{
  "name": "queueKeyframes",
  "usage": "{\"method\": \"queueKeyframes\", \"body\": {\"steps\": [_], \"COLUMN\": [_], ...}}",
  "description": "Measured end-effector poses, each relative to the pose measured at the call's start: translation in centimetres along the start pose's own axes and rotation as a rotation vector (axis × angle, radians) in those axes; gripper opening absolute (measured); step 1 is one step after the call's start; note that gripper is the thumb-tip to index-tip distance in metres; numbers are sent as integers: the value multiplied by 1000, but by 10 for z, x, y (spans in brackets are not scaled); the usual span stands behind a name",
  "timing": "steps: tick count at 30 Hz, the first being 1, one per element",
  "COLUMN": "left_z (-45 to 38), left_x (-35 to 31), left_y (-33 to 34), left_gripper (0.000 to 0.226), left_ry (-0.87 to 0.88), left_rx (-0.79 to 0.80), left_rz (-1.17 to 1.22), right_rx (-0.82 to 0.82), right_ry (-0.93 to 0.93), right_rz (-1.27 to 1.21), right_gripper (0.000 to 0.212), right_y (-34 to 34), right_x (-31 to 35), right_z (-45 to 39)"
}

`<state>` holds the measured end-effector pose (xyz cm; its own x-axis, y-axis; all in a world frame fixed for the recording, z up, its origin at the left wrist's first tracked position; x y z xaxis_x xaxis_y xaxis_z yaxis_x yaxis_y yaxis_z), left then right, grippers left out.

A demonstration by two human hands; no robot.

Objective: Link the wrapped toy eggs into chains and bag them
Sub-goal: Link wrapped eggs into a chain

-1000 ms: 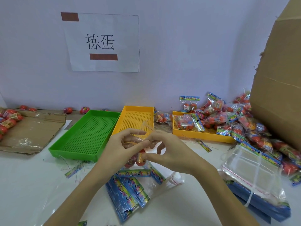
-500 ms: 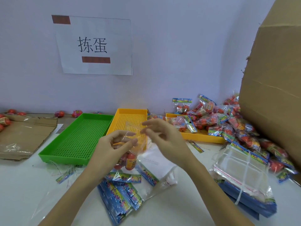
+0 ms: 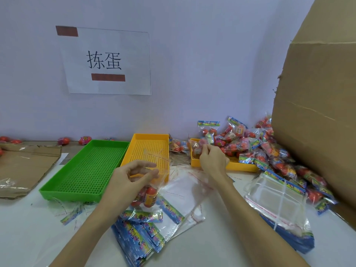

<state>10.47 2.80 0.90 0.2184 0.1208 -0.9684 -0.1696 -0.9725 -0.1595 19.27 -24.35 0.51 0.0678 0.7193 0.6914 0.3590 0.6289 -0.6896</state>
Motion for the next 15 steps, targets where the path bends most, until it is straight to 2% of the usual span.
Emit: {"method": "queueKeyframes", "body": {"steps": [3, 6, 13, 15], "left_z": [0, -2, -2, -2], "left_x": [1, 4, 7, 7], "left_y": [0, 0, -2, -2], "left_gripper": [31, 32, 33, 34], "left_ry": [-9, -3, -3, -14], "left_rx": [8, 22, 26, 22], "left_rz": [-7, -12, -31, -34], "right_rx": [-102, -144, -139, -132], "right_ry": [-144, -237, -19, -36], "right_rz": [-82, -103, -49, -10], "right_gripper": [29, 29, 46, 41], "right_y": [-10, -22, -71, -78], "right_x": [15, 33, 16, 9], "right_z": [2, -4, -59, -64]}}
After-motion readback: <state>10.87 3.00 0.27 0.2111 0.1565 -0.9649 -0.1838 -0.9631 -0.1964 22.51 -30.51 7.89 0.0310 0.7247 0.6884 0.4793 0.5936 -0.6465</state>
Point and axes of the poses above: each hand's wrist, its own z-axis away from the middle knuckle, its own y-axis out of the palm, x = y × z, the point moved 6 cm from there along -z, towards the middle knuckle, and after that the axes turned 10 degrees about x, right-handed, at the moved point
